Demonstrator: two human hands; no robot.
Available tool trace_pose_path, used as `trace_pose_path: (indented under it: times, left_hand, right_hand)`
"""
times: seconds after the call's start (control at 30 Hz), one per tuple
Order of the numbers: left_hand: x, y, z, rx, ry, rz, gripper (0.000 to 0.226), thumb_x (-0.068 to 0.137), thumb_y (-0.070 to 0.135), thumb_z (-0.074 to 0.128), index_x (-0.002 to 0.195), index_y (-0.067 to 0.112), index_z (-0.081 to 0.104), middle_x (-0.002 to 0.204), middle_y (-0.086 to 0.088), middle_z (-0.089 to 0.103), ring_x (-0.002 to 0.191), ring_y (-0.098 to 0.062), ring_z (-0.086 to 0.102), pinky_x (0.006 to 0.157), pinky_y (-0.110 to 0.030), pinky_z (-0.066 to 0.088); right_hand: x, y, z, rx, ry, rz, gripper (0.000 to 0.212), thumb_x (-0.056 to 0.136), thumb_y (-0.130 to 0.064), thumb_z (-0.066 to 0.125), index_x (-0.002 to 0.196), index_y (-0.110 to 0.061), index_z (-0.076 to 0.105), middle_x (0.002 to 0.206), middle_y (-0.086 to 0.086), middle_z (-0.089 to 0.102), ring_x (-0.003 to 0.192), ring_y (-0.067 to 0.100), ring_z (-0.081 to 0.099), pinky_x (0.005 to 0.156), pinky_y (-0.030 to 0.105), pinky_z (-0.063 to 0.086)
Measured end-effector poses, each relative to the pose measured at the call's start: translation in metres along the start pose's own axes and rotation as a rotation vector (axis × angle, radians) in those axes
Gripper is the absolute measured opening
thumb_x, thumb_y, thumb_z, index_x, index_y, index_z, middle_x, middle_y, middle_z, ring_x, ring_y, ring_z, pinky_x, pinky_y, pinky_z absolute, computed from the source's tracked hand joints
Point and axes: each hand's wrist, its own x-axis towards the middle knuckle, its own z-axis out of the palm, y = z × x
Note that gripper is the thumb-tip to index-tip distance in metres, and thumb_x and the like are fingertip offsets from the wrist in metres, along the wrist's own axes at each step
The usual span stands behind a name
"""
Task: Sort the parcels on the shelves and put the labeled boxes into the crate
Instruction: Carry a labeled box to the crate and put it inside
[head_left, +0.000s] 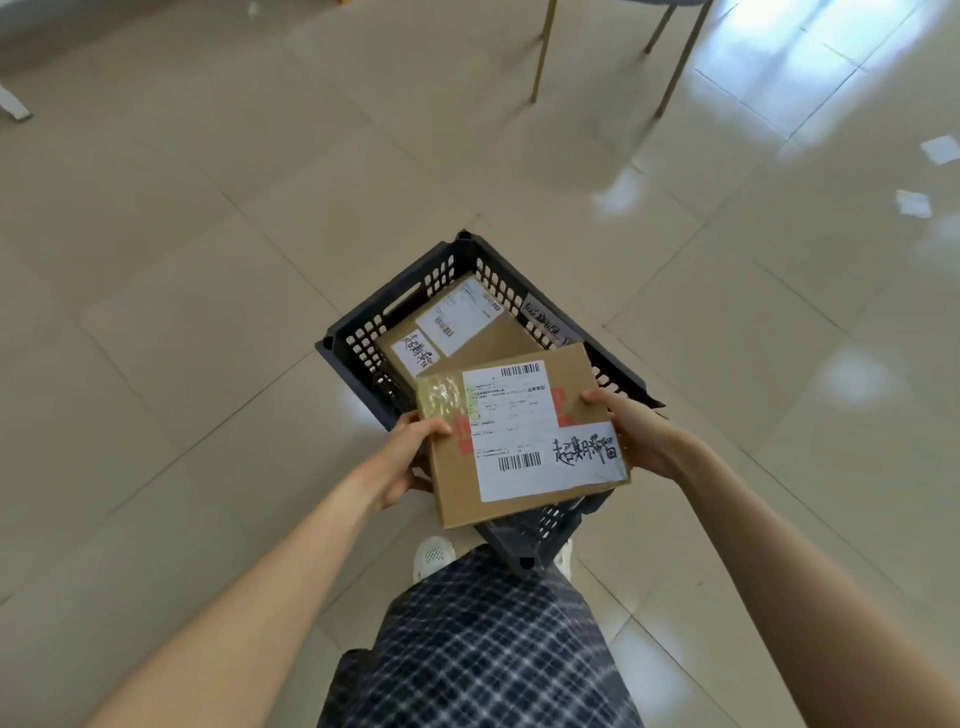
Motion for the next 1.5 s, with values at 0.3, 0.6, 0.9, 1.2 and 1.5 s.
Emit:
trace_pose_path:
  times: [0.3, 0.6, 0.9, 1.2, 1.5]
  left_hand:
    - [0.056, -0.038, 0.049, -0.185, 0.141, -0.154, 0.047, 0.084, 0.023, 0.066, 0.126, 0.015, 0.045, 0.119, -0.016, 0.061, 0.104, -0.029, 0.062, 0.086, -0.05, 0.054]
    - [0.101, -0.089, 0.081, -0.379, 0.205, -0.243, 0.052, 0.085, 0.015, 0.067, 0.132, 0.017, 0.045, 0.119, -0.011, 0.062, 0.104, -0.023, 0.062, 0.077, -0.045, 0.057]
    - [0.154, -0.105, 0.108, -0.418, 0.229, -0.214, 0.049, 0.095, 0.016, 0.057, 0.14, 0.021, 0.04, 0.11, 0.0, 0.065, 0.103, -0.018, 0.061, 0.082, -0.046, 0.051]
    - [0.215, -0.108, 0.122, -0.456, 0.32, -0.258, 0.056, 0.095, 0.017, 0.055, 0.146, 0.025, 0.033, 0.14, -0.008, 0.052, 0.131, -0.03, 0.045, 0.112, -0.063, 0.024]
    - [0.233, -0.128, 0.131, -0.375, 0.304, -0.359, 0.045, 0.098, 0.015, 0.049, 0.141, 0.024, 0.035, 0.144, -0.008, 0.047, 0.135, -0.032, 0.039, 0.107, -0.061, 0.032]
  right_hand:
    - [0.097, -0.013, -0.036, -0.206, -0.021, 0.167, 0.036, 0.093, -0.045, 0.047, 0.1, -0.01, 0.056, 0.075, 0.016, 0.073, 0.058, 0.026, 0.069, 0.06, 0.033, 0.055]
    - [0.17, 0.004, -0.045, -0.489, -0.111, 0.128, 0.026, 0.1, -0.034, 0.042, 0.117, -0.015, 0.05, 0.09, 0.013, 0.07, 0.068, 0.025, 0.065, 0.073, 0.04, 0.055]
    - [0.229, 0.024, -0.044, -0.661, 0.042, 0.088, 0.033, 0.099, -0.033, 0.042, 0.128, -0.018, 0.041, 0.097, 0.014, 0.068, 0.072, 0.024, 0.064, 0.065, 0.035, 0.054]
    - [0.274, 0.036, -0.042, -0.739, 0.097, 0.041, 0.051, 0.093, -0.051, 0.048, 0.122, -0.01, 0.041, 0.104, 0.01, 0.061, 0.083, 0.023, 0.061, 0.066, 0.036, 0.051]
    - [0.291, 0.057, -0.045, -0.758, 0.083, -0.033, 0.059, 0.09, -0.042, 0.057, 0.138, -0.015, 0.034, 0.124, 0.011, 0.056, 0.106, 0.031, 0.059, 0.087, 0.048, 0.052]
